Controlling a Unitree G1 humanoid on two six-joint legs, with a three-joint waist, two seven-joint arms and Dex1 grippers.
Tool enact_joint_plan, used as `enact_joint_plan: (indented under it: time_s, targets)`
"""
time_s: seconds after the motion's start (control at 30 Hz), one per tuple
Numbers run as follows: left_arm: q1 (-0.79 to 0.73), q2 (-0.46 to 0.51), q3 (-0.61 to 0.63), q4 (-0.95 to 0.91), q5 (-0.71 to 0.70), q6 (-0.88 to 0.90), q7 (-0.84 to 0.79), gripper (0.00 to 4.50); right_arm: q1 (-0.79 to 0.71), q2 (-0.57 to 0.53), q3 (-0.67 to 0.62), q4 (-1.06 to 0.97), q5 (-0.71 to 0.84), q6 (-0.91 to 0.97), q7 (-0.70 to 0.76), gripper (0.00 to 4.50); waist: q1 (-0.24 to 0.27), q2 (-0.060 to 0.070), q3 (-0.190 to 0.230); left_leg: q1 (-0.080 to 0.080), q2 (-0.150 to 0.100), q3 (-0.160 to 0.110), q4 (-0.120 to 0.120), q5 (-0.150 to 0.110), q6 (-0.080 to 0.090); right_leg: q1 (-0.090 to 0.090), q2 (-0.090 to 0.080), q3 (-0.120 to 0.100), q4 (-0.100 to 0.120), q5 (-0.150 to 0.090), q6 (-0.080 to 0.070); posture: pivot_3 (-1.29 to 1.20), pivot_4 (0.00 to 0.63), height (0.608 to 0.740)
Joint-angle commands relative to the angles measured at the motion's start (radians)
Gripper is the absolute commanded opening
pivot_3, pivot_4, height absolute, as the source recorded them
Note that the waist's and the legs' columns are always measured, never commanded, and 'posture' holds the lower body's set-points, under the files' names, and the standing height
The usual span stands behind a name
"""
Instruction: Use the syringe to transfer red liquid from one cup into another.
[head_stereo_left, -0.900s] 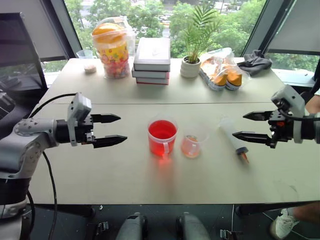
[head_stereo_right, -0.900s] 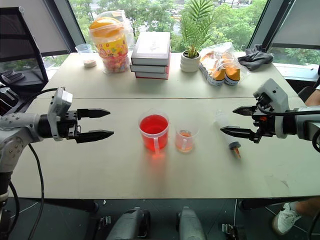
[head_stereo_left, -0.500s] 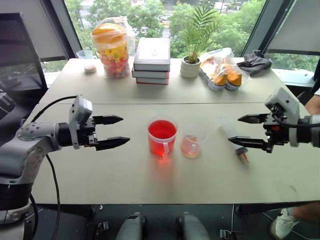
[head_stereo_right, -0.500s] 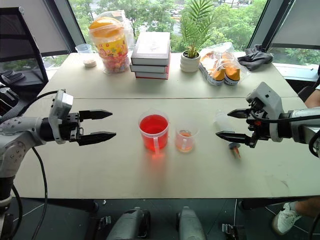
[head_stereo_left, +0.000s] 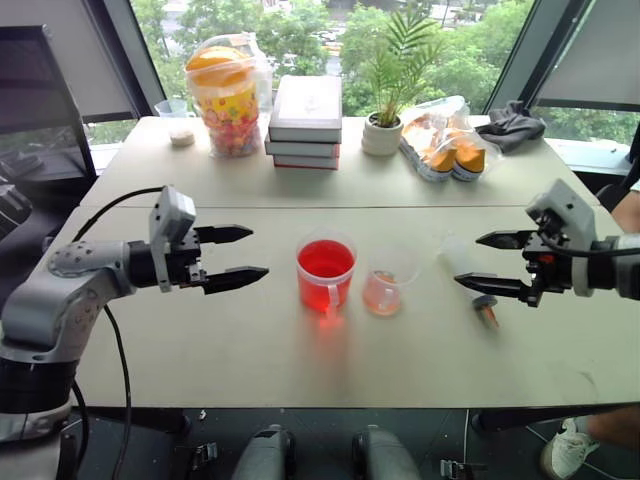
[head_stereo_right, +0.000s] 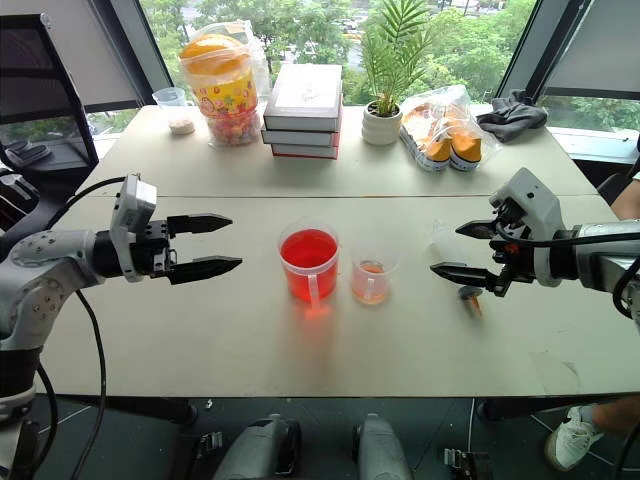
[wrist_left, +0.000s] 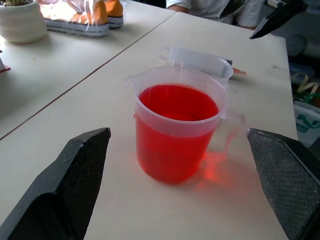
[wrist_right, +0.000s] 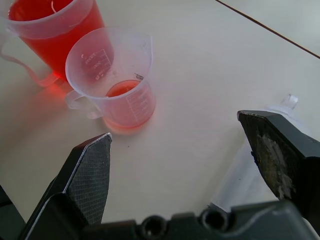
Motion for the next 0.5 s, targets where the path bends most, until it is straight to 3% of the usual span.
enact_joint_plan:
  time_s: [0.03,0.27,0.5]
  targets:
    - [-0.044,-0.006,-0.003,0.0,0.008,-0.009,0.014,4.5,-0.012,-0.021,-0.033,0.027,-0.009,0.004,-0.007,4.45,-0.001,0.0,0.0,0.0,0.0,0.0,0.001,0.0,0.0,0.0,0.0,0.0,0.0,0.0,0.0,0.0,0.15,0.74]
    - [-0.058,-0.031,-0.032,0.032,0.038,-0.037,0.004,4.5,-0.207,0.018,0.135,0.171,-0.055,0.161,-0.106,4.45,-0.007,0.0,0.0,0.001,0.0,0.0,0.005,0.0,0.0,0.002,0.0,0.0,0.001,0.0,-0.001,0.0,0.15,0.74]
    - [-0.078,-0.061,-0.061,0.066,0.071,-0.09,-0.011,4.5,-0.531,0.144,0.455,0.524,-0.22,0.255,-0.107,4.45,-0.002,0.0,0.0,0.0,0.0,0.0,0.005,0.0,0.0,0.001,0.0,0.0,0.002,0.0,-0.002,0.0,0.15,0.74]
